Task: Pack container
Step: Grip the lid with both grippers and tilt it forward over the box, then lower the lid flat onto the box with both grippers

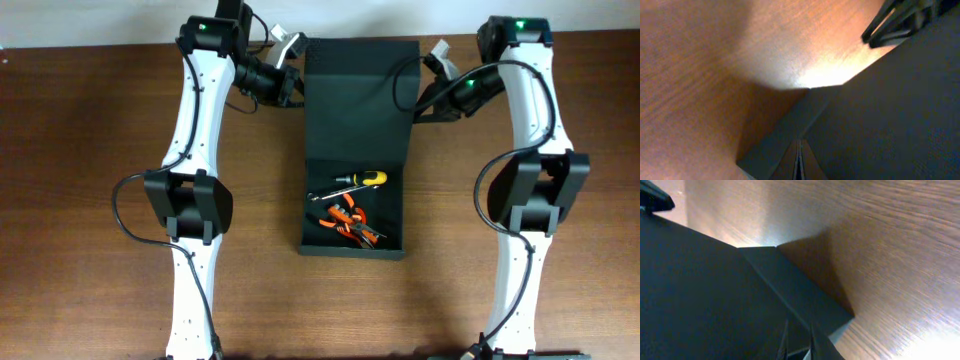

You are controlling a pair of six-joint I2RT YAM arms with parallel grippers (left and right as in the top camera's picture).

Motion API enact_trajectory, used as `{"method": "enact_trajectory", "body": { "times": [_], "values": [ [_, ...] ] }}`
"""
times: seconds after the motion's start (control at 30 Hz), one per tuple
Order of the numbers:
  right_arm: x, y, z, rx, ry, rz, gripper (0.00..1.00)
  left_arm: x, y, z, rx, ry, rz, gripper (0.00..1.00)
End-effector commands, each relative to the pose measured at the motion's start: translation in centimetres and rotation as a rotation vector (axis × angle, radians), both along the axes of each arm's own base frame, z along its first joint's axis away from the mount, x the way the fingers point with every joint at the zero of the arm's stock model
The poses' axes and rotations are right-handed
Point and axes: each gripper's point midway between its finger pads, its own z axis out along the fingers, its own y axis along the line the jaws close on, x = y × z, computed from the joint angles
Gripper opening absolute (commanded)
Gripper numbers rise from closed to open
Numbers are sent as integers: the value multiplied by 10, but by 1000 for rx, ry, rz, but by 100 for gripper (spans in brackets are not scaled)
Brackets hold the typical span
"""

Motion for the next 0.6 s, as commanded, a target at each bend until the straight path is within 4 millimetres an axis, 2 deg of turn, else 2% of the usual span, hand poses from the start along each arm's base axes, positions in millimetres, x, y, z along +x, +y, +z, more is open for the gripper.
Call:
{"method": "enact_trajectory", "body": {
  "times": [0.0,0.17,0.2,0.33,0.57],
  "values": [
    [-4,-8,42,-74,-103,-14,15,-6,-7,10,-26,-28,-43,2],
    [-8,-22,70,-101,-155,-61,16,-12,-6,18,-26,-40,-60,2],
    [-10,-35,79,-148,-167,-96,16,-16,-5,23,-25,-44,-67,2],
    [-16,-60,96,-243,-201,-160,19,-18,-8,37,-30,-80,-75,2],
    [-23,-85,121,-252,-238,-245,21,-30,-11,64,45,-163,-81,2]
  ]
}}
